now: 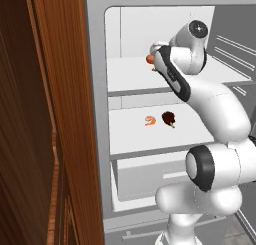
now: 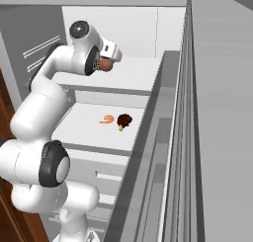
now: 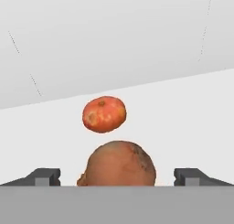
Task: Transport the steak and onion to the fridge. Place the steak on the rack containing meat and place the onion on the rack containing the vegetable, ensuring meats and vegetables are on different racks.
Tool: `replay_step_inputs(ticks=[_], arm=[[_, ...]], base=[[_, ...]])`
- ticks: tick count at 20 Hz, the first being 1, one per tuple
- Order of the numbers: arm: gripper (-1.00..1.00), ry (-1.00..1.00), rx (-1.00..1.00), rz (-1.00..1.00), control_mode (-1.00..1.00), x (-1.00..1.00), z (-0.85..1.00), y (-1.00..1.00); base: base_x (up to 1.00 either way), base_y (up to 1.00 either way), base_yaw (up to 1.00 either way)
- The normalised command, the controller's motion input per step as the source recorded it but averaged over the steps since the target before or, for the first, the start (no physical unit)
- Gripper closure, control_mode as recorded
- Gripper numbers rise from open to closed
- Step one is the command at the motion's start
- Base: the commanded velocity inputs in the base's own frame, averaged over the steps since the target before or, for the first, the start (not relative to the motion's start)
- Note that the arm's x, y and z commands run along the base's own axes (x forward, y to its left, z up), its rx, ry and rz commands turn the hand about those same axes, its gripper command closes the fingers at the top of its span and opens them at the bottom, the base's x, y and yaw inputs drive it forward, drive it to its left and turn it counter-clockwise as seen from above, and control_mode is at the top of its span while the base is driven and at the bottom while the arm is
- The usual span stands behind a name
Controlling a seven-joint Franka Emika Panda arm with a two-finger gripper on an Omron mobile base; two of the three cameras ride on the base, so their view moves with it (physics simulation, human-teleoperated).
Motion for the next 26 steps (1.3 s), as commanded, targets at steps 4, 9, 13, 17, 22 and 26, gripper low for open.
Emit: replay_step_inputs(ticks=[4, 9, 13, 17, 22, 26], arm=[[-1.00, -0.25, 0.00, 0.00, -1.00, -0.92, 0.28, 0.00], [-1.00, -0.15, 0.00, 0.00, -1.00, -1.00, 0.17, 0.00], [-1.00, -0.03, 0.00, 0.00, -1.00, -0.98, 0.58, 0.10], [-1.00, 0.05, 0.00, 0.00, -1.00, -1.00, 0.77, 0.08], [-1.00, 0.08, 0.00, 0.00, -1.00, -1.00, 0.65, 0.07], [-1.00, -0.06, -0.05, 0.03, -1.00, -1.00, 0.08, 0.00]], base=[[0.00, 0.00, 0.00], [0.00, 0.00, 0.00], [0.00, 0.00, 0.00], [0.00, 0.00, 0.00], [0.00, 0.00, 0.00], [0.00, 0.00, 0.00]])
